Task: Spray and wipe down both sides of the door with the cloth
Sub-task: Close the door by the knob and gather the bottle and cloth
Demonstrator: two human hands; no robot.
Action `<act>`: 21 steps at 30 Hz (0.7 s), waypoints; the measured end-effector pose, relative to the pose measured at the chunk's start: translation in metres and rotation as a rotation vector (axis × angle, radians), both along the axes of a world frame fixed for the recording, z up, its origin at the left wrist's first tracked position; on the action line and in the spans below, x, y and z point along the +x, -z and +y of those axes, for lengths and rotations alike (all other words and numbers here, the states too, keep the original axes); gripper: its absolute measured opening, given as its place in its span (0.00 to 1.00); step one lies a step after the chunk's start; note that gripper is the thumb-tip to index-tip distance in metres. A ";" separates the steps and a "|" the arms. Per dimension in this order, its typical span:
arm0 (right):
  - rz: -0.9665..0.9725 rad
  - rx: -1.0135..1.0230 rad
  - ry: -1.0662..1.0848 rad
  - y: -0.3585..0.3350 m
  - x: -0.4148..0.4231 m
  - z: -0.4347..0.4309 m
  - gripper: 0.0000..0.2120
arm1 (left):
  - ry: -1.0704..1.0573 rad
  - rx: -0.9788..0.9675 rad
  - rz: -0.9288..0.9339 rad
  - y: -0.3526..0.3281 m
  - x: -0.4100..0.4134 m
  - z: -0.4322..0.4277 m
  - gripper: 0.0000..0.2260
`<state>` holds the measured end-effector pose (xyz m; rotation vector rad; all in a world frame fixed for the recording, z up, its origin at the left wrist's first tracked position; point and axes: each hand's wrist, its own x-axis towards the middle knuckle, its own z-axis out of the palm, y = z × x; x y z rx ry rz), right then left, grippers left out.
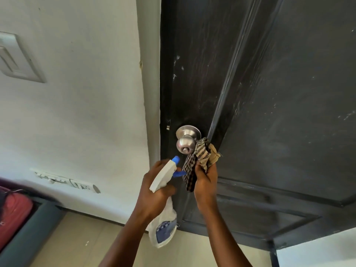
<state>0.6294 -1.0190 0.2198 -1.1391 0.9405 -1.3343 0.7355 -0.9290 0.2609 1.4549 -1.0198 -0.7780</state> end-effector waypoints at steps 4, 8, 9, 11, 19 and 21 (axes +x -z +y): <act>-0.188 0.160 -0.098 0.015 -0.011 -0.007 0.16 | 0.193 -0.063 0.060 -0.009 0.001 -0.013 0.39; -0.295 0.342 -0.171 0.022 -0.019 -0.014 0.47 | 0.288 -0.018 0.102 -0.006 0.005 -0.007 0.34; -0.316 0.390 -0.210 0.028 -0.019 -0.011 0.48 | 0.326 -0.005 0.161 -0.006 0.004 -0.005 0.28; -0.427 0.533 -0.319 0.031 -0.015 -0.004 0.46 | 0.300 0.054 0.297 -0.008 -0.003 -0.003 0.12; -0.345 0.499 -0.597 0.031 0.004 0.011 0.23 | 0.039 -0.009 0.316 0.001 0.007 -0.008 0.26; -0.299 0.525 -0.609 0.031 0.007 0.013 0.21 | 0.018 -0.050 0.175 0.005 0.009 -0.007 0.34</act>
